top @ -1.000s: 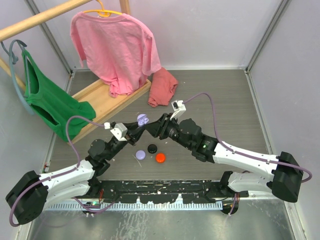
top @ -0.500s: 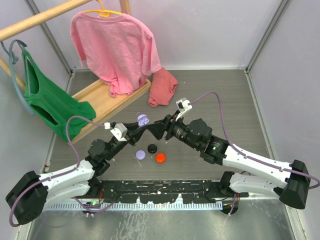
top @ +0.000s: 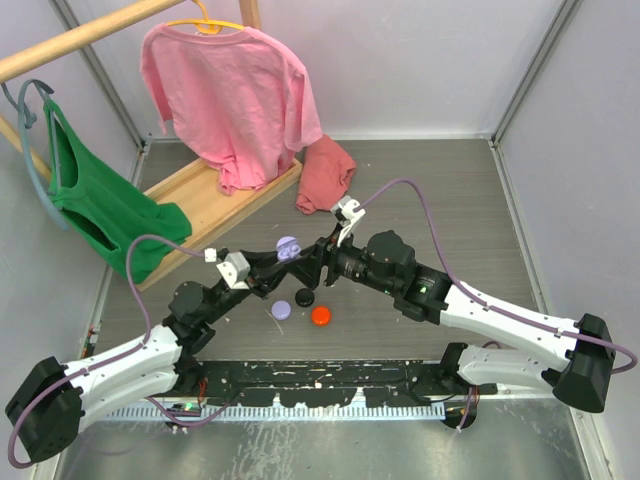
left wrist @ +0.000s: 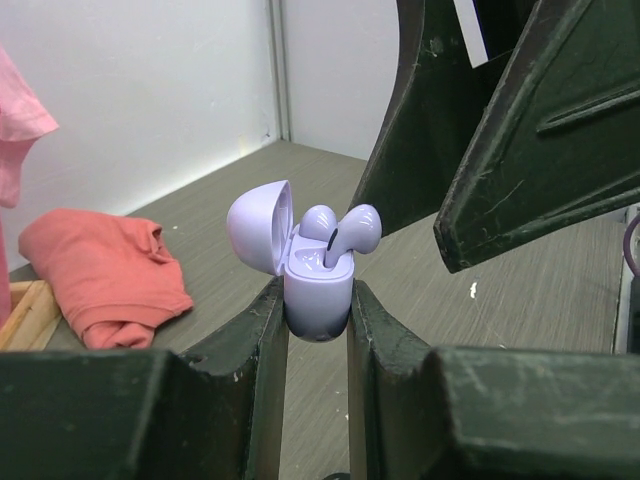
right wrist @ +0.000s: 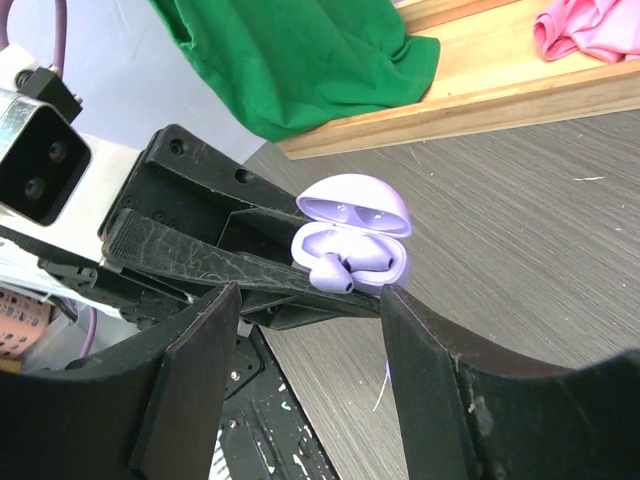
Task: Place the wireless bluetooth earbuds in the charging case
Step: Place the earbud in the charging case.
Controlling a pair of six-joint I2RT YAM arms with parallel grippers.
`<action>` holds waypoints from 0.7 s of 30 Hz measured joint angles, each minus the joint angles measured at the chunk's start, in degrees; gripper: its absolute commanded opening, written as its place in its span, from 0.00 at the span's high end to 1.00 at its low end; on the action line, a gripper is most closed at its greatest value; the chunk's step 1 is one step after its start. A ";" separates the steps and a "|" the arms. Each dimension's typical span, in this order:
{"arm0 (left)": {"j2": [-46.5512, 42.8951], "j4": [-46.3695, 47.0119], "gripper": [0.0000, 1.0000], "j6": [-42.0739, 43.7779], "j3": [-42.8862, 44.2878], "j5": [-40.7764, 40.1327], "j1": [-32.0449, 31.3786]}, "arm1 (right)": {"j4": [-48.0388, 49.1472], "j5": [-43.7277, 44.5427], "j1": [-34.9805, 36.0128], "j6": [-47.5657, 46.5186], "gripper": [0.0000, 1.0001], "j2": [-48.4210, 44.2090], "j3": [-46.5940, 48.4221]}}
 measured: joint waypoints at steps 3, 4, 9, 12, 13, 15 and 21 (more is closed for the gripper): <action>-0.02 -0.57 0.99 -0.04 0.04 0.50 -0.02 | 0.02 -1.42 0.00 -0.66 0.38 0.04 0.02; -0.02 -0.70 0.99 -0.07 0.09 0.57 0.00 | 0.02 -1.90 0.00 -0.74 0.38 0.04 0.04; 0.31 -0.74 0.99 -0.26 0.11 0.92 -0.02 | 0.02 -3.56 0.02 -1.01 0.40 0.04 0.37; 0.81 -0.74 0.99 -0.83 0.15 0.94 -0.02 | 0.04 -4.55 0.00 -1.11 0.41 0.04 0.74; 1.01 -0.74 0.99 -0.87 0.22 0.94 -0.02 | 0.07 -4.85 0.00 -1.14 0.41 0.04 0.76; 1.25 -0.76 0.99 -1.03 0.24 0.98 -0.02 | 0.07 -5.55 0.02 -1.14 0.41 0.09 0.87; 1.57 -0.79 0.99 -1.07 0.33 1.55 -0.02 | 0.17 -7.32 0.00 -1.11 0.41 1.27 1.49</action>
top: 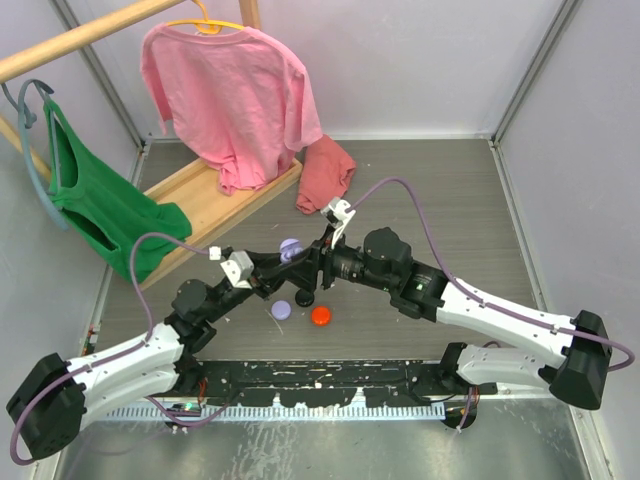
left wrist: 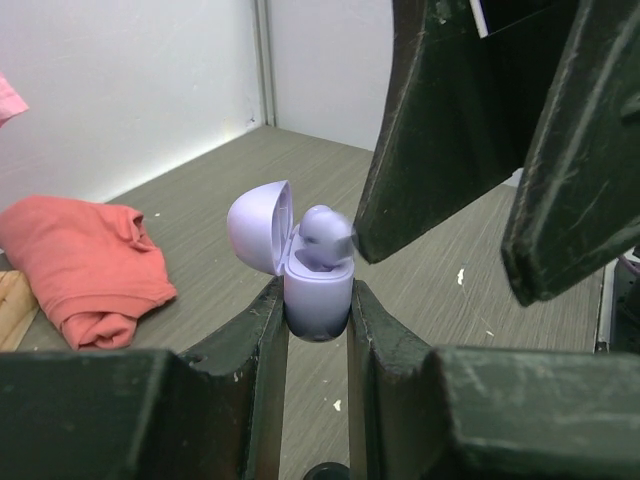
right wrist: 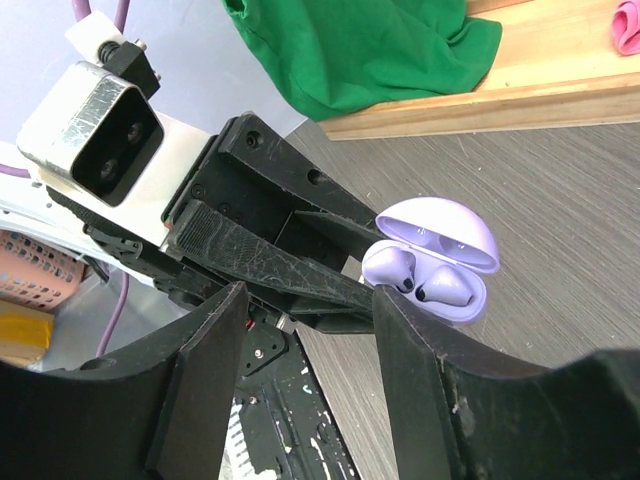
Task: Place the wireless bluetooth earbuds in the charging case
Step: Place the earbud in the charging case, then close the charging case.
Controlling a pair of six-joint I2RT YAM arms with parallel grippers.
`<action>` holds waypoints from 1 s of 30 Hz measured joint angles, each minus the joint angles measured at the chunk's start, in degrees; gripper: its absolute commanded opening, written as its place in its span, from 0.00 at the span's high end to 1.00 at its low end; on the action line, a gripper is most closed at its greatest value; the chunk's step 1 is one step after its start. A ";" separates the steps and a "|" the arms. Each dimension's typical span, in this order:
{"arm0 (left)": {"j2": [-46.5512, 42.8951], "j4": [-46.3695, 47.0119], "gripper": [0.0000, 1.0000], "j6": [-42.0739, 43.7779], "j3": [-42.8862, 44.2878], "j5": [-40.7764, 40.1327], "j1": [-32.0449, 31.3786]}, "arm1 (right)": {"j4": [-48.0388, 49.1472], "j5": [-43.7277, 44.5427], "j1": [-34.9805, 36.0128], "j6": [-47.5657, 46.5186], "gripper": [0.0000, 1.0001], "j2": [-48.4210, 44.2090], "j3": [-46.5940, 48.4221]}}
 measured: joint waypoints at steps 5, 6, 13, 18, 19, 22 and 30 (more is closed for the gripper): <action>0.39 -0.26 0.99 0.00 0.00 0.63 0.09 | 0.46 -0.83 0.00 0.11 0.42 1.73 0.13; 0.50 -0.39 0.99 0.02 0.00 0.68 0.13 | 0.50 -0.98 0.02 0.11 0.41 1.88 0.13; 1.25 -1.70 0.99 -0.33 0.11 1.88 0.13 | -0.92 -1.40 0.02 -0.72 0.36 2.40 1.62; 1.51 -3.82 1.00 -2.14 0.13 2.91 0.13 | -5.57 -1.42 -0.59 -3.98 0.33 2.40 5.31; 1.64 -4.31 1.00 -2.84 0.15 3.41 0.13 | -6.73 -1.77 -1.09 -4.63 0.33 2.40 5.99; 1.92 -6.01 1.00 -4.57 0.28 4.94 0.13 | -9.14 -4.50 -3.96 -5.88 0.32 2.40 6.86; 4.55 -7.13 1.00 -9.77 1.51 8.55 0.11 | -10.69 -17.40 -15.96 -5.64 0.30 2.71 6.05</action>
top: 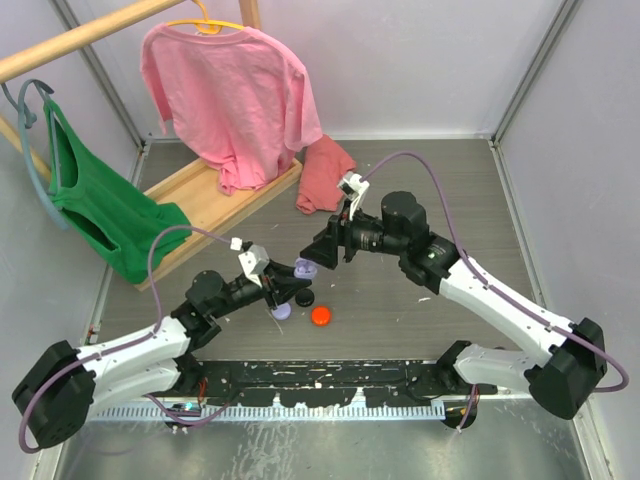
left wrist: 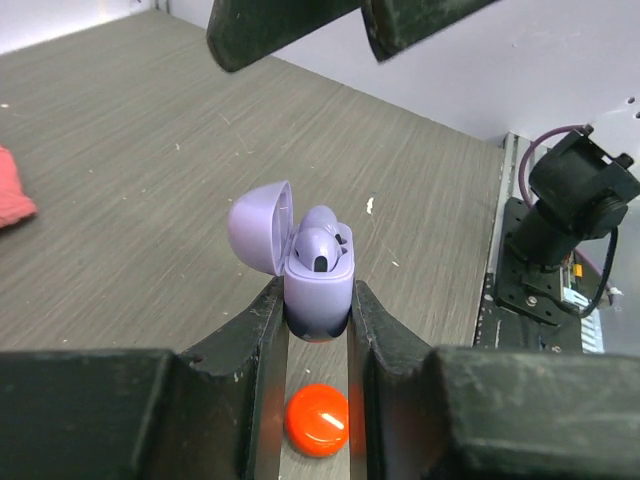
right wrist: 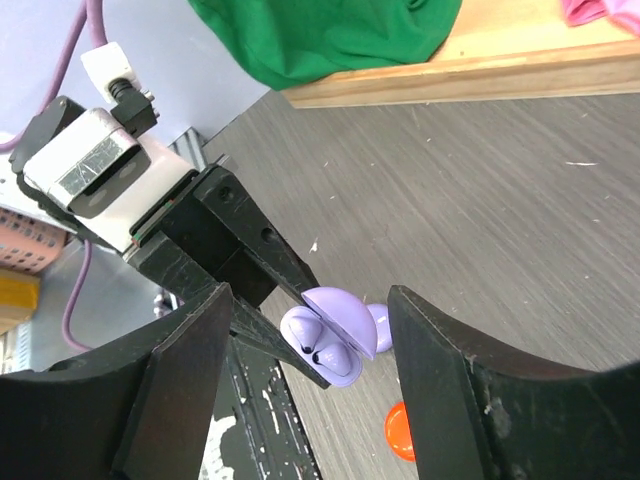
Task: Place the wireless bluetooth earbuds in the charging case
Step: Close the charging case.
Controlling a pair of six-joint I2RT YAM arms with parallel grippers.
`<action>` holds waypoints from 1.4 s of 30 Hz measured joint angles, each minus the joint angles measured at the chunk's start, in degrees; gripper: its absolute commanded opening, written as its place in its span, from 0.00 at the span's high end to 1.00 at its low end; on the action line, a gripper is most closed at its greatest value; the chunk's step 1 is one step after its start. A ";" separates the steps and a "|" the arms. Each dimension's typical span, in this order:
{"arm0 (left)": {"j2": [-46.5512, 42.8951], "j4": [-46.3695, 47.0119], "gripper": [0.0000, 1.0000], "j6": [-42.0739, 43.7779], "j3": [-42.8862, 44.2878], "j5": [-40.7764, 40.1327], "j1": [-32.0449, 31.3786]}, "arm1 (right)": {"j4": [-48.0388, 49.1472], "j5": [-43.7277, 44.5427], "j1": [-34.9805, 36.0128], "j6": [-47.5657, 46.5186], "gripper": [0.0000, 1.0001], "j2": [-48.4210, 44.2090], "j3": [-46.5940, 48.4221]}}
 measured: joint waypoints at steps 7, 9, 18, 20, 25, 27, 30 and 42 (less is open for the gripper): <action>4.39 2.71 1.00 -3.67 1.57 2.25 0.02 | 5.01 -11.26 -3.65 3.56 0.30 4.63 -4.11; 5.46 4.11 1.00 -4.37 1.79 2.40 0.02 | 5.84 -13.38 -3.78 4.59 0.30 6.08 -5.03; 7.87 6.93 1.00 -5.88 2.34 2.32 0.02 | 10.10 -19.32 -4.50 7.28 0.31 7.58 -7.13; 8.02 6.97 1.00 -6.29 2.34 1.97 0.00 | 10.51 -19.98 -4.83 7.45 0.31 7.58 -7.28; 8.63 6.99 1.00 -7.32 2.60 0.96 -0.07 | 11.32 -20.83 -5.62 7.45 0.31 7.41 -7.54; 9.09 6.75 1.00 -8.11 2.84 0.52 -0.07 | 11.65 -21.05 -6.05 7.45 0.32 6.93 -7.80; 9.90 6.60 1.00 -9.33 3.30 0.15 -0.11 | 11.96 -21.38 -6.69 7.45 0.32 6.01 -8.41; 12.72 -0.26 1.00 -15.52 5.55 -2.86 -0.09 | 8.09 -8.96 -8.66 5.55 0.26 0.35 -11.28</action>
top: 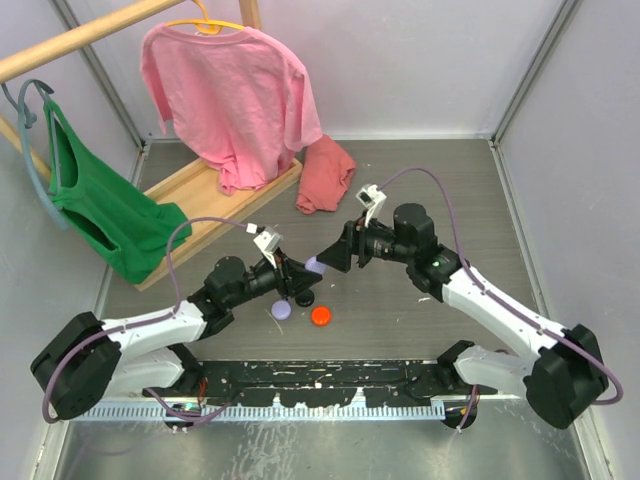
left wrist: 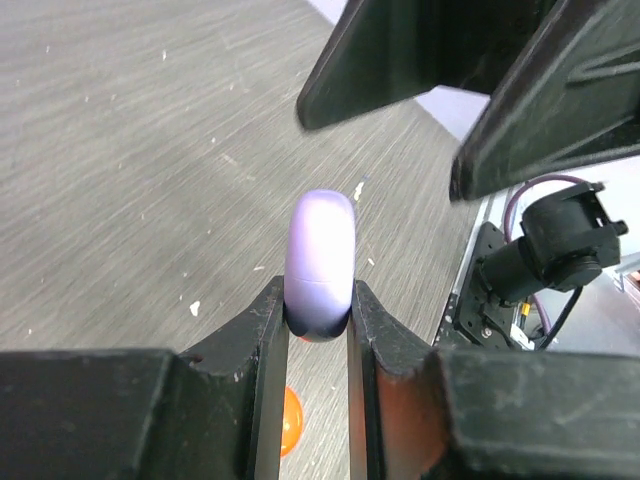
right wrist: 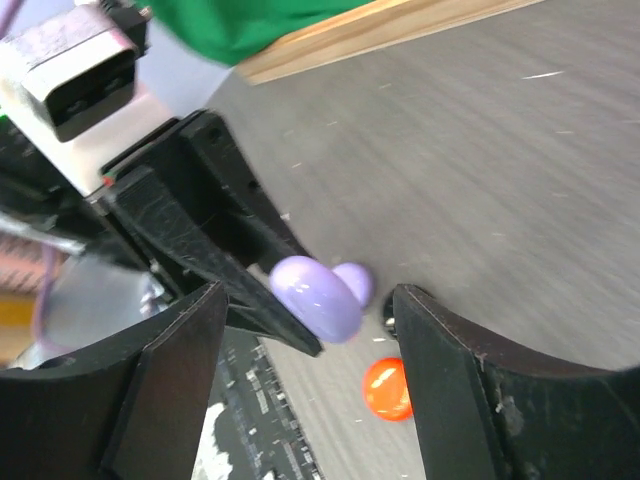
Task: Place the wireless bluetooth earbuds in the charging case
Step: Close the charging case, then place the charging case at the center of the board.
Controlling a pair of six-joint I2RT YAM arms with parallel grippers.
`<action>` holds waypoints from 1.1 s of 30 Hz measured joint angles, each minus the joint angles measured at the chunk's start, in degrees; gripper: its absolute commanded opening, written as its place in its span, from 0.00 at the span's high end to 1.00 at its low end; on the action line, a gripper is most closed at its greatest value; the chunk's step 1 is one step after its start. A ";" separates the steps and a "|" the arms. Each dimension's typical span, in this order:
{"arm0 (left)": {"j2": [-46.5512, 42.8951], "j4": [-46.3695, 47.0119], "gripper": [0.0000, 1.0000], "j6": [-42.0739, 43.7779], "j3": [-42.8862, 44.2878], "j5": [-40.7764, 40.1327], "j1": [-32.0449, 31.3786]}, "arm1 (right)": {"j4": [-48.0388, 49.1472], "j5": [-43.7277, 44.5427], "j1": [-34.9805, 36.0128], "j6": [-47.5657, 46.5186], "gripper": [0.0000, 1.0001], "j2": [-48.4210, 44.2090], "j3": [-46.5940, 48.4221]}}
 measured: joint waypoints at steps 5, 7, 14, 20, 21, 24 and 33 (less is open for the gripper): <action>1.49 -8.22 0.98 -2.40 3.34 -2.08 0.04 | -3.69 14.19 -0.85 -1.70 0.23 -6.49 -2.86; 2.47 -11.50 0.97 -3.34 5.03 -2.73 0.04 | -4.83 19.74 -1.01 -2.49 0.22 -9.49 -4.39; 9.70 -22.97 0.94 -5.84 13.35 -3.82 0.04 | -9.16 32.57 -1.01 -4.37 0.20 -18.88 -8.61; 17.49 -29.46 0.92 -7.96 18.08 -3.98 0.09 | -13.03 40.63 -1.01 -5.27 0.19 -26.38 -11.19; 19.04 -30.73 0.91 -8.28 18.97 -3.87 0.09 | -13.55 41.81 -1.01 -5.35 0.18 -27.54 -11.47; 23.04 -33.55 0.89 -9.22 21.46 -3.45 0.09 | -14.45 45.33 -1.01 -5.79 0.18 -30.47 -12.37; 31.01 -39.45 0.75 -11.80 25.62 -1.68 0.09 | -16.15 50.10 -1.01 -7.17 0.18 -32.26 -13.55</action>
